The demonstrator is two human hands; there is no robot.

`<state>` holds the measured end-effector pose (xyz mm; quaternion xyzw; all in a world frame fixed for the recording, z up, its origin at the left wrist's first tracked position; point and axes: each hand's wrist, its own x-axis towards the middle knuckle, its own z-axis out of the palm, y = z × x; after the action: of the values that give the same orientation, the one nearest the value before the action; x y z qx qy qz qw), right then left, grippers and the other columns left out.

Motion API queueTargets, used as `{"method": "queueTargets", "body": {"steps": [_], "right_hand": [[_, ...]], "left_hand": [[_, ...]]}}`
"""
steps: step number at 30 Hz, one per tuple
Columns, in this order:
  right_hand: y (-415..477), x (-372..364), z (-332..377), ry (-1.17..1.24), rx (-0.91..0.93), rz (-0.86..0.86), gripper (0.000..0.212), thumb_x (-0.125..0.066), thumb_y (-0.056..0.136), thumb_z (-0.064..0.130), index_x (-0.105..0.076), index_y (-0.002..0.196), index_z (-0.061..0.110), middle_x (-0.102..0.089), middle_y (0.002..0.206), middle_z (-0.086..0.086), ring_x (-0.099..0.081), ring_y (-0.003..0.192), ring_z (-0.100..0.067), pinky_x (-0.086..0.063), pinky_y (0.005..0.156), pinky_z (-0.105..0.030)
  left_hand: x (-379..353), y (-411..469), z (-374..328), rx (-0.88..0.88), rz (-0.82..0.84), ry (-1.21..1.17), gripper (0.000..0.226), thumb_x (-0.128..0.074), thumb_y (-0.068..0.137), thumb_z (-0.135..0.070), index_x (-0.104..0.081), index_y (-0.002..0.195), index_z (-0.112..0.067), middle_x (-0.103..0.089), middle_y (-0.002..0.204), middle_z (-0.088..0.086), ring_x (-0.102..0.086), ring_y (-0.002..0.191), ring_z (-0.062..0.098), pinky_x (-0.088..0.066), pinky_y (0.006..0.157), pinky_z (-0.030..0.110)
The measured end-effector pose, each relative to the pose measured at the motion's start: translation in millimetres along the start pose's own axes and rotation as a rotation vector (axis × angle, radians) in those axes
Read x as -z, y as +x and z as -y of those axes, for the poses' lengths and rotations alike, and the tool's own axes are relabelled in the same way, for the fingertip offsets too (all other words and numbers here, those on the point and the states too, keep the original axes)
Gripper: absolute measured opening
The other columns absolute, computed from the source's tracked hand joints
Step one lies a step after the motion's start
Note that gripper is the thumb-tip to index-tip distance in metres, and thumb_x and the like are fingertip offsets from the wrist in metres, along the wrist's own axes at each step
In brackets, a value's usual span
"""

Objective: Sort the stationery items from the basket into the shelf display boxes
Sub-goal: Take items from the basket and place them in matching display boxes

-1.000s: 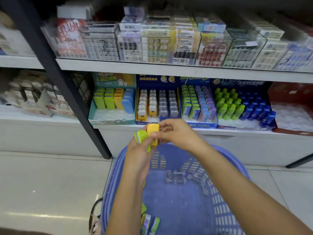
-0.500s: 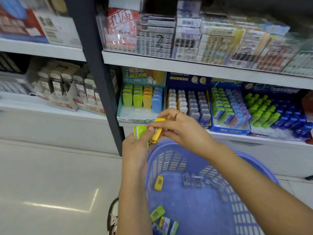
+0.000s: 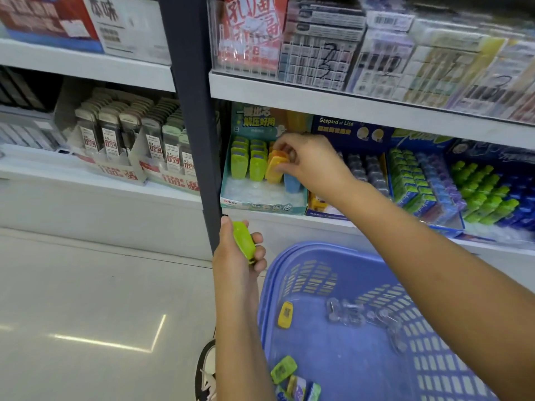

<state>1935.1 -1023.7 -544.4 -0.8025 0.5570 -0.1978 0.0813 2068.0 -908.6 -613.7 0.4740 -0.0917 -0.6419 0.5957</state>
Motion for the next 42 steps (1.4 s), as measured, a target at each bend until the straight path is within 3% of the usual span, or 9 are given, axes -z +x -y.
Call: {"method": "queueTargets", "body": {"steps": [4,11,16,22,28,30,32,37,42], "right_hand": [[12.7,-17.8,-2.3,-0.136,0.047,0.114,0.035,-0.069,0.083,0.021,-0.063,0.116,0.010,-0.063,0.112,-0.013,-0.056,0.101,-0.028,-0.041,0.079,-0.030],[-1.1,-31.7,-12.3,-0.018,0.001,-0.063,0.034,-0.070,0.081,0.018,-0.068,0.114,0.009,-0.061,0.115,-0.015,-0.056,0.106,-0.031,-0.044,0.089,-0.034],[-2.7,-43.3,-9.1,-0.394,0.159,-0.192,0.014,-0.069,0.081,0.015,-0.073,0.093,0.008,-0.068,0.100,-0.011,-0.057,0.100,-0.030,-0.036,0.087,-0.034],[-8.9,-42.7,-4.4,-0.650,0.164,-0.111,0.032,-0.053,0.090,0.022,-0.061,0.119,0.010,-0.050,0.134,-0.013,-0.046,0.116,-0.034,-0.035,0.083,-0.041],[-11.2,-30.8,10.0,-0.702,0.138,0.022,0.038,-0.035,0.098,0.022,-0.049,0.131,0.010,-0.026,0.152,-0.014,-0.028,0.131,-0.036,-0.029,0.092,-0.045],[-11.1,-25.1,15.9,-0.625,0.126,0.061,0.040,-0.041,0.096,0.020,-0.045,0.135,0.013,-0.027,0.151,-0.012,-0.028,0.131,-0.035,-0.030,0.096,-0.044],[-15.4,-18.9,21.3,-0.318,0.097,0.098,0.042,-0.047,0.095,0.021,-0.046,0.137,0.016,-0.043,0.140,-0.012,-0.041,0.122,-0.030,-0.035,0.097,-0.039],[-39.8,-9.4,37.5,0.525,0.058,0.244,0.015,-0.061,0.091,0.022,-0.072,0.098,0.015,-0.069,0.083,0.006,-0.064,0.071,-0.002,-0.053,0.069,-0.019],[-38.2,-8.0,35.8,0.690,0.060,0.147,0.025,-0.075,0.078,0.022,-0.067,0.098,0.033,-0.068,0.090,0.008,-0.063,0.079,-0.004,-0.054,0.079,-0.023]], "left_hand": [[2.9,2.6,-1.2,-0.010,0.036,-0.011,0.037,-0.042,0.098,-0.044,-0.060,0.097,-0.012,-0.056,0.057,-0.002,-0.042,0.042,0.009,-0.032,0.037,0.017],[-0.8,5.1,1.1,-0.013,0.075,0.033,0.045,-0.039,0.099,-0.044,-0.069,0.093,-0.010,-0.055,0.057,-0.004,-0.046,0.044,0.006,-0.037,0.039,0.017],[-1.6,7.4,3.9,-0.009,0.072,0.013,0.047,-0.039,0.100,-0.043,-0.069,0.093,-0.007,-0.052,0.058,-0.003,-0.046,0.046,0.008,-0.038,0.040,0.018],[1.3,6.0,-2.5,0.009,0.071,-0.093,0.027,-0.043,0.096,-0.022,-0.057,0.077,-0.010,-0.054,0.062,0.006,-0.046,0.046,0.015,-0.037,0.040,0.021],[9.8,5.2,-0.6,-0.101,0.075,-0.010,0.026,-0.048,0.098,-0.032,-0.063,0.097,-0.011,-0.057,0.086,0.004,-0.053,0.064,0.012,-0.048,0.055,0.021],[10.2,3.8,1.5,-0.147,0.080,0.039,0.025,-0.051,0.097,-0.034,-0.063,0.095,-0.012,-0.056,0.087,0.002,-0.054,0.065,0.010,-0.049,0.059,0.021],[7.8,2.8,1.2,-0.168,0.085,0.040,0.025,-0.055,0.095,-0.034,-0.064,0.091,-0.011,-0.060,0.079,-0.002,-0.056,0.061,0.007,-0.049,0.059,0.021],[-1.7,6.5,-6.4,-0.231,0.143,-0.003,0.029,-0.054,0.095,-0.034,-0.063,0.091,-0.007,-0.061,0.078,0.003,-0.052,0.062,0.008,-0.047,0.059,0.019],[-15.2,16.6,-20.7,-0.380,0.144,0.082,0.033,-0.052,0.095,-0.035,-0.059,0.099,-0.002,-0.061,0.082,0.007,-0.055,0.065,0.007,-0.047,0.059,0.019]]}}
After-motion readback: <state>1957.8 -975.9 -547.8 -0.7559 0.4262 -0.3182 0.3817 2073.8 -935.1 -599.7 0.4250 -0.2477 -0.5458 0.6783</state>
